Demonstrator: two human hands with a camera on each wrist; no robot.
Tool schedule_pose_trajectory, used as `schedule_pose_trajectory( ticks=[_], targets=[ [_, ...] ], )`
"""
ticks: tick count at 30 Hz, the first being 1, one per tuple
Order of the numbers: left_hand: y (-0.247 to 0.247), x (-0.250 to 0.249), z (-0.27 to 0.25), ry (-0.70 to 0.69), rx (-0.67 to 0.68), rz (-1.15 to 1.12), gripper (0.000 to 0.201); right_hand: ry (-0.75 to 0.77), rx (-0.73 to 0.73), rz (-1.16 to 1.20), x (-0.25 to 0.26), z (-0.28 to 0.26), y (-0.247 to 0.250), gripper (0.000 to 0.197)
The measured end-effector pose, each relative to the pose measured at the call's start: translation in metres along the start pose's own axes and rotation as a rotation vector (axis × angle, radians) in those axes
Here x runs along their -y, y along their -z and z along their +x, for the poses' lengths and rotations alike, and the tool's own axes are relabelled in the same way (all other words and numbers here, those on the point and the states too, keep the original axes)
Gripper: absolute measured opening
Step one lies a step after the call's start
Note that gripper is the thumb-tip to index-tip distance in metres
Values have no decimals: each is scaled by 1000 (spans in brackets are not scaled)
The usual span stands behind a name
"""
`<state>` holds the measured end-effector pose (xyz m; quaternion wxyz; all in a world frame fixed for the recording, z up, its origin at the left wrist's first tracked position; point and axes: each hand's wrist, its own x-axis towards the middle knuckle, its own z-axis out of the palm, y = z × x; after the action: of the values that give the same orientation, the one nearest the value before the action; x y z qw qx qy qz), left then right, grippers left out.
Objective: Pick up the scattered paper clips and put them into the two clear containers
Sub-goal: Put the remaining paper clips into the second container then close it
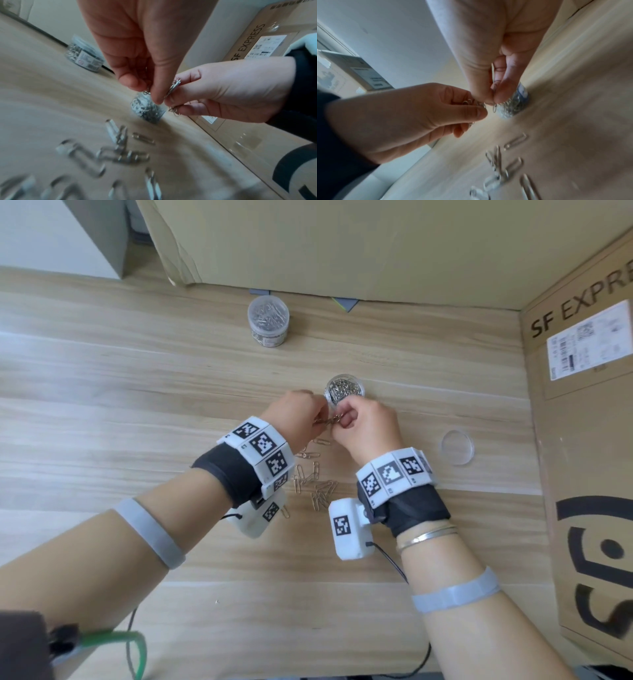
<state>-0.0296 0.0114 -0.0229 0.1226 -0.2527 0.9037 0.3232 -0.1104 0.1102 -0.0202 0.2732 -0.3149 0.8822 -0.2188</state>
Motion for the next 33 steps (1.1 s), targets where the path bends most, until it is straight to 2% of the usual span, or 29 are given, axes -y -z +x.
schedule_pose_trajectory(
  ticks=[5, 11, 19, 23, 29, 33],
  targets=[
    [16, -13, 25, -8, -72, -6, 21, -27, -67, 30, 0, 22, 19, 13],
    [17, -13, 43, 28, -76, 9, 19, -54, -96, 94, -5, 33, 20, 12],
    [15, -19, 51, 53, -73, -25, 17, -121, -135, 402, -17, 33, 22, 23],
    [16, -20, 54, 68, -52, -47, 21, -119, -154, 454, -20, 31, 26, 27],
    [15, -14, 49, 15, -104, -82, 35, -76, -153, 372, -21, 29, 24, 25],
    [18, -9, 39, -2, -208, -185, 32, -63, -208, 196, -24, 24, 19, 19]
  ],
)
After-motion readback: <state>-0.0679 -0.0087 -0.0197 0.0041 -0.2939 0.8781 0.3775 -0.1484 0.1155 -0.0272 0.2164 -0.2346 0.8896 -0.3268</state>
